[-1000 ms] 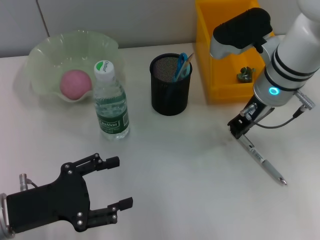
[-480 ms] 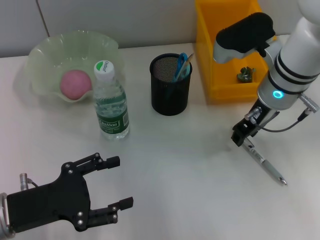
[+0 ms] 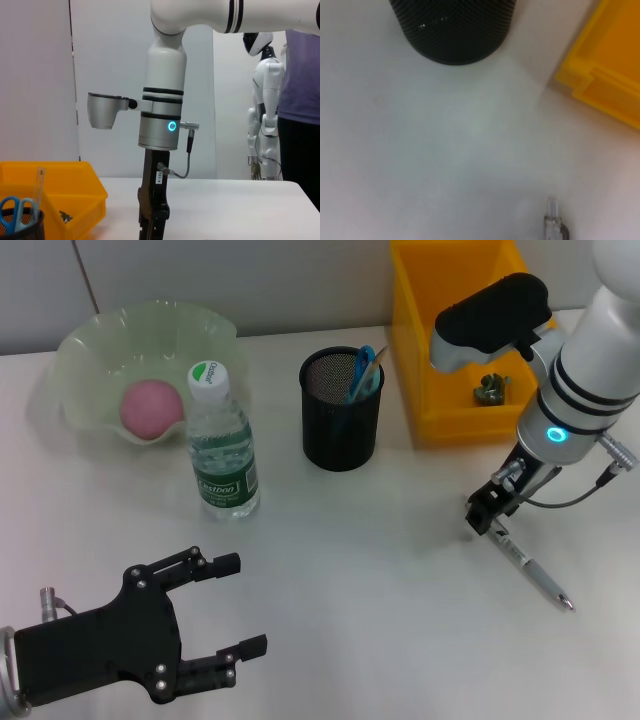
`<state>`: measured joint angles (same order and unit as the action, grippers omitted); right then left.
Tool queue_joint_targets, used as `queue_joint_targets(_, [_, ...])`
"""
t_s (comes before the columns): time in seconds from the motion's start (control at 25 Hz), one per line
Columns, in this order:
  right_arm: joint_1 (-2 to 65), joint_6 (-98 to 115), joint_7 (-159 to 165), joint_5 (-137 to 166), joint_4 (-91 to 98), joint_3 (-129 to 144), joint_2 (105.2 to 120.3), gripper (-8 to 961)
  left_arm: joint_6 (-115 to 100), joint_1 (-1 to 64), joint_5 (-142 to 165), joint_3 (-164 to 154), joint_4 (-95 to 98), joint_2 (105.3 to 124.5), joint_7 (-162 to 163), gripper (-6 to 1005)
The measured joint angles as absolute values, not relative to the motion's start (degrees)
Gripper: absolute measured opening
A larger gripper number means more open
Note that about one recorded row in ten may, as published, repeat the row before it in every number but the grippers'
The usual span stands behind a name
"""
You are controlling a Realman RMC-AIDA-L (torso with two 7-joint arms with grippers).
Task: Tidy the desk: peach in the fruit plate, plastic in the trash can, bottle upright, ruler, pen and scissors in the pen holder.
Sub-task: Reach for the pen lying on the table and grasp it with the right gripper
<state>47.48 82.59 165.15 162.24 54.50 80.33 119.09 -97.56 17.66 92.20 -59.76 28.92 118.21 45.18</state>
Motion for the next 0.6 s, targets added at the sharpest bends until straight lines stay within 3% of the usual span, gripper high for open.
queue_joint_targets(0.6, [48.00,81.19,165.15,162.36,52.39,80.33,119.09,414,-97.56,17.84,92.20,-59.76,28.92,118.12,45.23,797])
